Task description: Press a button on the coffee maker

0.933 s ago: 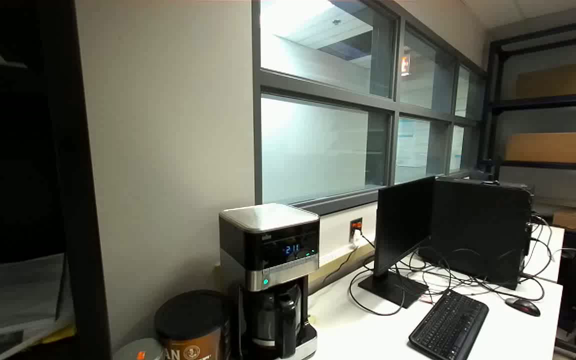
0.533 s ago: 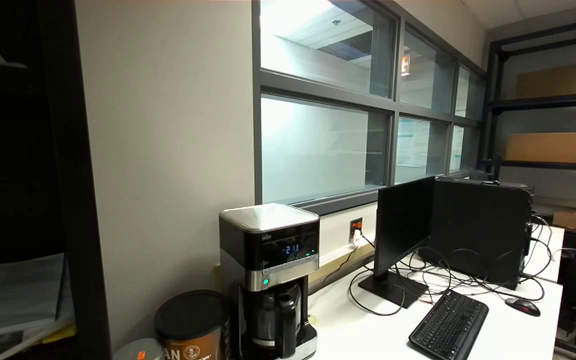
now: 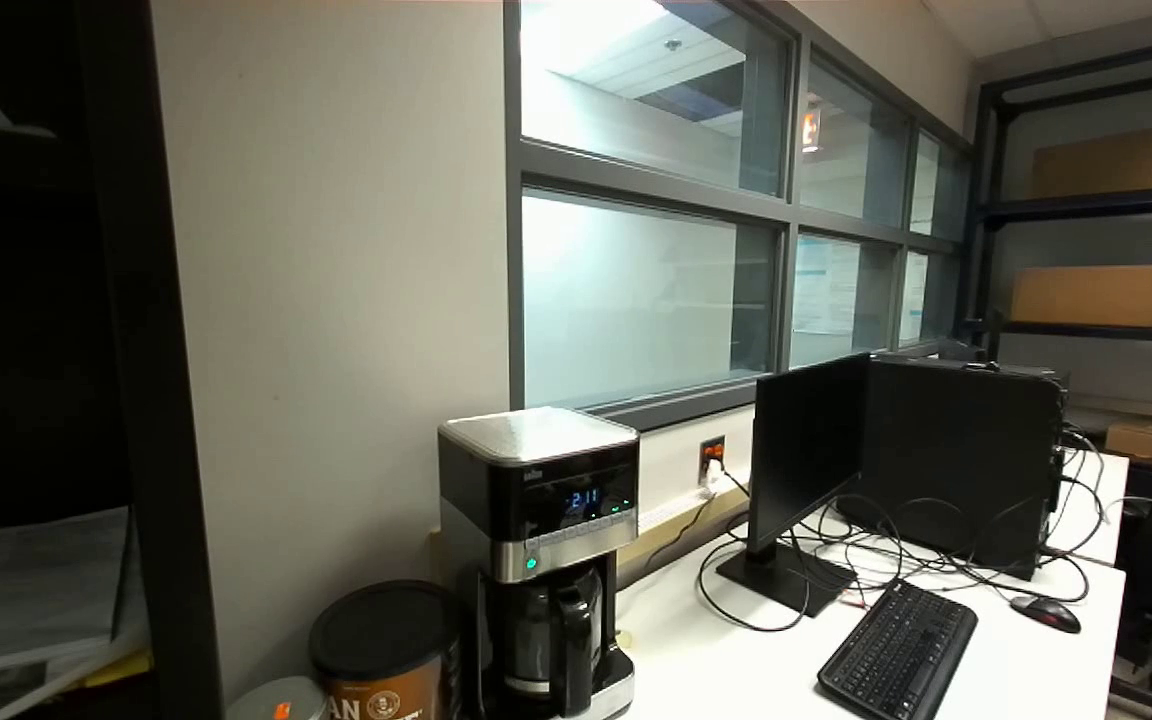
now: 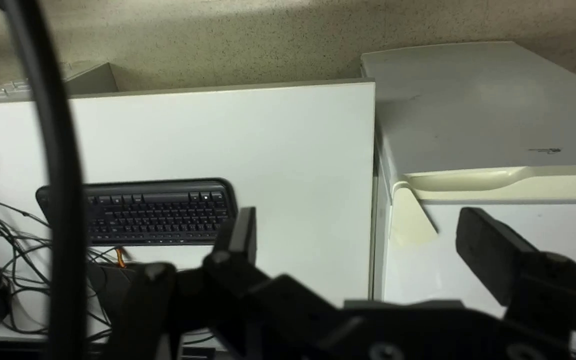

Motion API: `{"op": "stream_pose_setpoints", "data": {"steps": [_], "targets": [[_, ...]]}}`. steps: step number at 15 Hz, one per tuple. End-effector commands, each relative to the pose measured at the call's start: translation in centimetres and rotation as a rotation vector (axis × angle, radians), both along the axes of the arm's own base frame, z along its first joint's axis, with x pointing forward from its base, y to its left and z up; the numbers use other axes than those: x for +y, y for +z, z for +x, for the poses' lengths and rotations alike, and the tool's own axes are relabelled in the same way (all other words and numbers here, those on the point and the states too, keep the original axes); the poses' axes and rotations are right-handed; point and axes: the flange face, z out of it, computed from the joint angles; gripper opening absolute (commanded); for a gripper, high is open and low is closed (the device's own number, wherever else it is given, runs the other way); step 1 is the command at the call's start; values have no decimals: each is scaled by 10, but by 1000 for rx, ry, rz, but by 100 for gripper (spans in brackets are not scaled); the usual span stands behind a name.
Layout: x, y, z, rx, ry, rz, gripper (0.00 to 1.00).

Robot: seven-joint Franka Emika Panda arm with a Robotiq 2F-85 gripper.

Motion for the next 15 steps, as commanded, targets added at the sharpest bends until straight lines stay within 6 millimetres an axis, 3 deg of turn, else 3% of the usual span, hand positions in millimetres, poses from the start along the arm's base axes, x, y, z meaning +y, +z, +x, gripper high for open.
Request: {"op": "stream_pose_setpoints", "data": {"steps": [1, 7, 8, 10, 15], "targets": [[29, 6, 61, 72, 147, -86, 100], [77, 11, 163, 152, 393, -255, 100], [85, 10, 180, 163, 435, -283, 75], [101, 2, 214, 189, 525, -331, 68], [154, -29, 290, 245, 761, -446, 28]]}}
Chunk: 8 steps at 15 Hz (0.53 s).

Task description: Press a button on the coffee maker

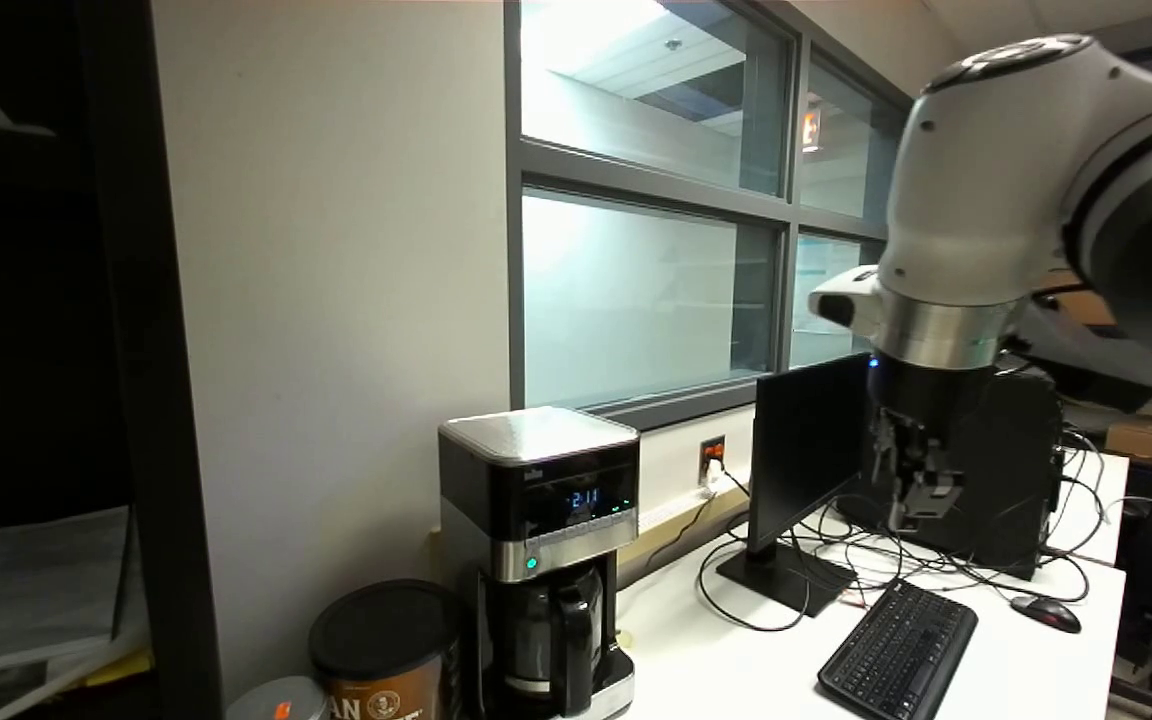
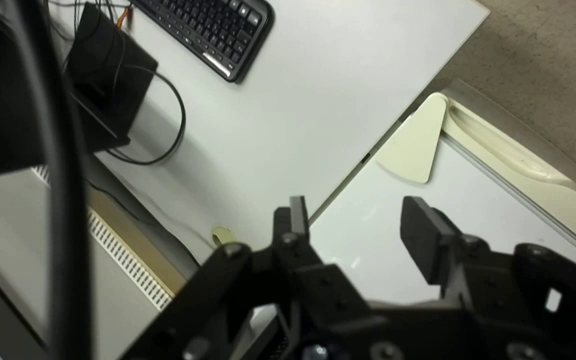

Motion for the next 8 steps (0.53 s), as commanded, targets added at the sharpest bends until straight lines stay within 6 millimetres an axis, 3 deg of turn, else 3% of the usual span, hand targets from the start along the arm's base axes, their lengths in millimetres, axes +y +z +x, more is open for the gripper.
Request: {"op": "stream_pose_setpoints", "data": {"steps": [1, 4, 8], "targets": [[39, -22, 62, 71, 161, -91, 21], [70, -40, 98, 100, 305, -170, 1], [103, -61, 133, 102, 502, -279, 0]]}}
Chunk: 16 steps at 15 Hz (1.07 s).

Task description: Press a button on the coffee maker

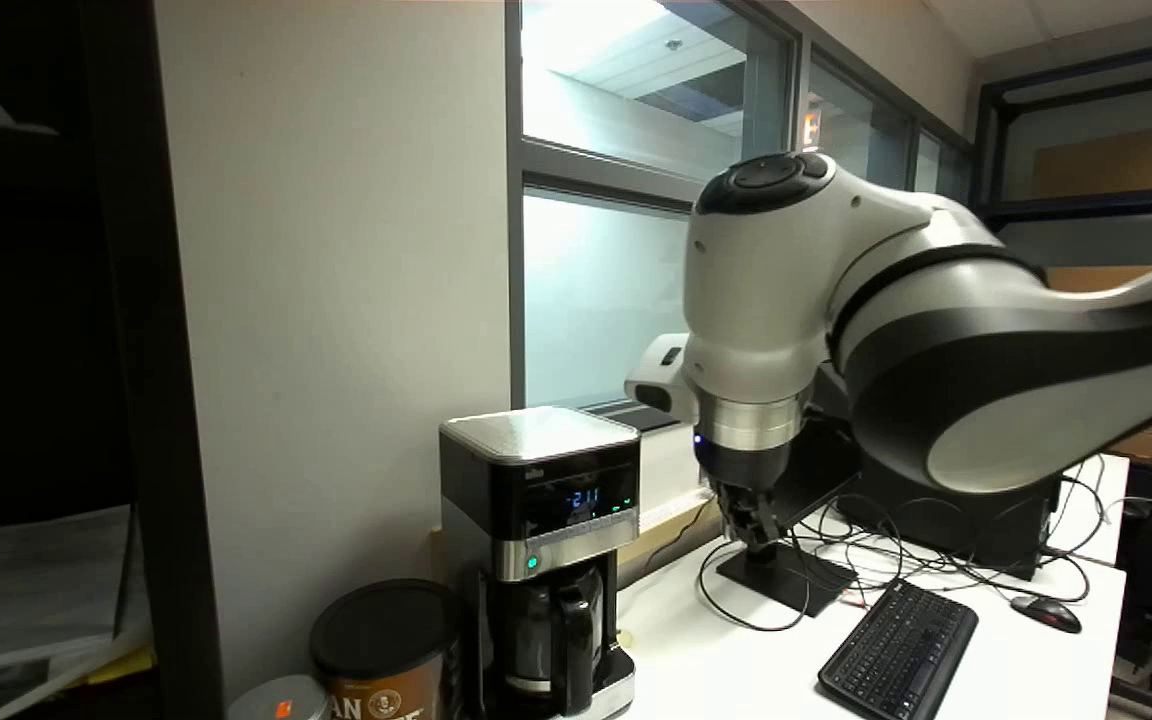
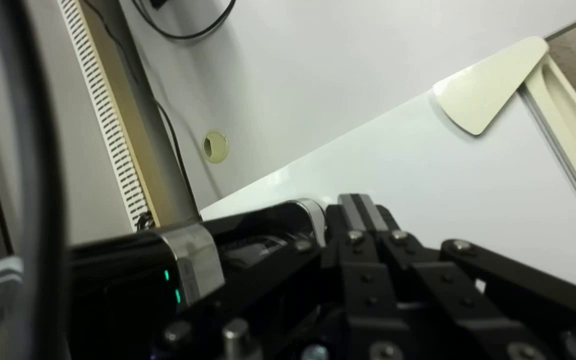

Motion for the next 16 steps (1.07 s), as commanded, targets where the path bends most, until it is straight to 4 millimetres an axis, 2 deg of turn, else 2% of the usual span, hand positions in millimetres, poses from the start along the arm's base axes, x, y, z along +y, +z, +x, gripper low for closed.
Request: {"op": "stream_pose_setpoints", "data": {"steps": [1, 8, 16], "targets": [[27, -13, 41, 4, 166, -101, 0], [61, -46, 82, -27, 347, -148, 0], [90, -70, 105, -42, 447, -153, 0]]}}
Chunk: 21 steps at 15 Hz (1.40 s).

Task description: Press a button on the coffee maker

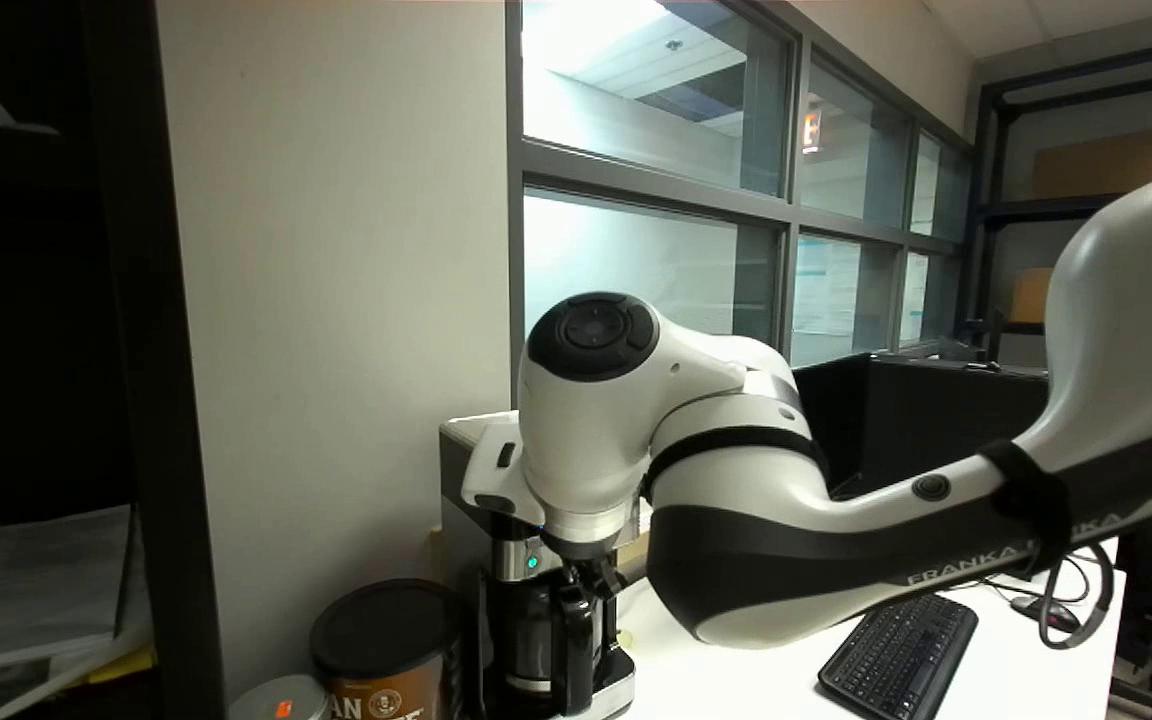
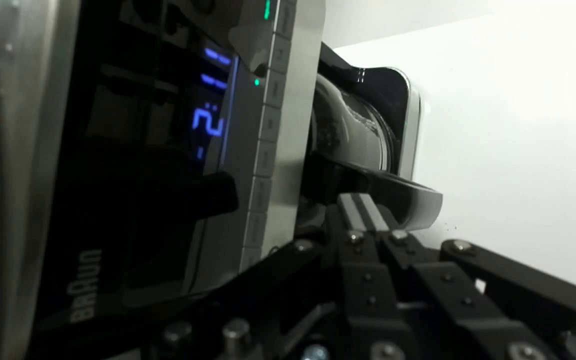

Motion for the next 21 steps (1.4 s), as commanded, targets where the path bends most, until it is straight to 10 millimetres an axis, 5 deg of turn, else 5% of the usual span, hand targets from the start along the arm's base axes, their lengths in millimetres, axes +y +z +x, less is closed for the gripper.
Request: {"op": "stream_pose_setpoints", "data": {"steps": [1, 21], "targets": [[14, -3, 15, -27, 59, -20, 0], [26, -8, 24, -39, 110, -70, 0]]}}
